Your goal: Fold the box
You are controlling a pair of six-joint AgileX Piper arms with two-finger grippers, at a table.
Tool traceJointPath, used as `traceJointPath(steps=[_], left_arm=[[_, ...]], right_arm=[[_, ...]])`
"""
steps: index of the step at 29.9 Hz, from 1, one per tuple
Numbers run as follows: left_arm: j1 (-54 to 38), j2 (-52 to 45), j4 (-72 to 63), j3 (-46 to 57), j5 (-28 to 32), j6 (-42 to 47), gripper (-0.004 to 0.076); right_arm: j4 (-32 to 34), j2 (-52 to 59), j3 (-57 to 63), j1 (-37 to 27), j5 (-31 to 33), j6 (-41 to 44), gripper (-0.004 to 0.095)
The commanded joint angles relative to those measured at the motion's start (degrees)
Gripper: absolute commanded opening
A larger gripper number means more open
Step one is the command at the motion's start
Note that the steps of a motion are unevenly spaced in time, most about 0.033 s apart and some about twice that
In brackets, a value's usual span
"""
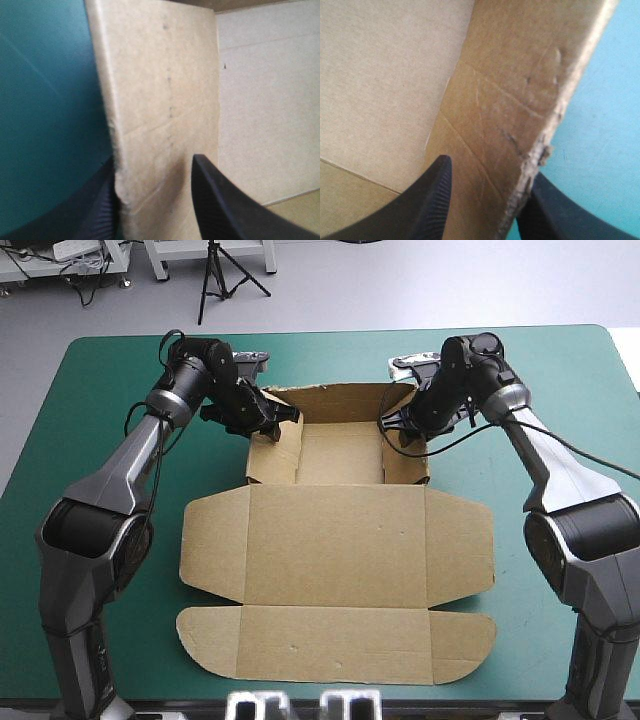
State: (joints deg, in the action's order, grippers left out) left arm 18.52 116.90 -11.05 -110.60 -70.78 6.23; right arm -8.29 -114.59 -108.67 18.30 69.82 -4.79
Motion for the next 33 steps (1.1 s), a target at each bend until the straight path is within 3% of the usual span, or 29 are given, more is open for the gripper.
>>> traceJointPath(steps=[1, 7, 19, 22, 27, 33], left_arm=[[0.5, -3.4, -1.5, -1.9, -3.6, 1.0, 0.0376], [0.5, -6.2, -0.8, -1.9, -3.6, 1.8, 0.0375], [0.5, -21.2, 1.0, -1.9, -3.6, 1.8, 0.0364], [0.5, -26.0, -1.7, -1.3, -3.6, 0.9, 0.0281], [0.7, -35.2, -1.5, 4.4, -3.6, -4.6, -0.0008], [0.7, -47.3, 4.6, 18.6, -3.6, -5.4, -0.0006]], right_arm=[[-0.4, 3.2, -5.0, -0.1, 1.8, 0.0, 0.038], [0.4, 4.3, -8.7, -0.1, 2.1, 1.0, 0.038], [1.8, 8.1, -9.0, -0.1, 2.1, 1.2, 0.038], [1.7, 8.0, -9.0, -0.1, 2.1, 2.7, 0.0379], [1.7, 6.6, -9.0, -0.1, 2.1, 2.7, 0.0379], [1.8, 3.5, -9.0, -0.1, 2.1, 2.8, 0.0379]])
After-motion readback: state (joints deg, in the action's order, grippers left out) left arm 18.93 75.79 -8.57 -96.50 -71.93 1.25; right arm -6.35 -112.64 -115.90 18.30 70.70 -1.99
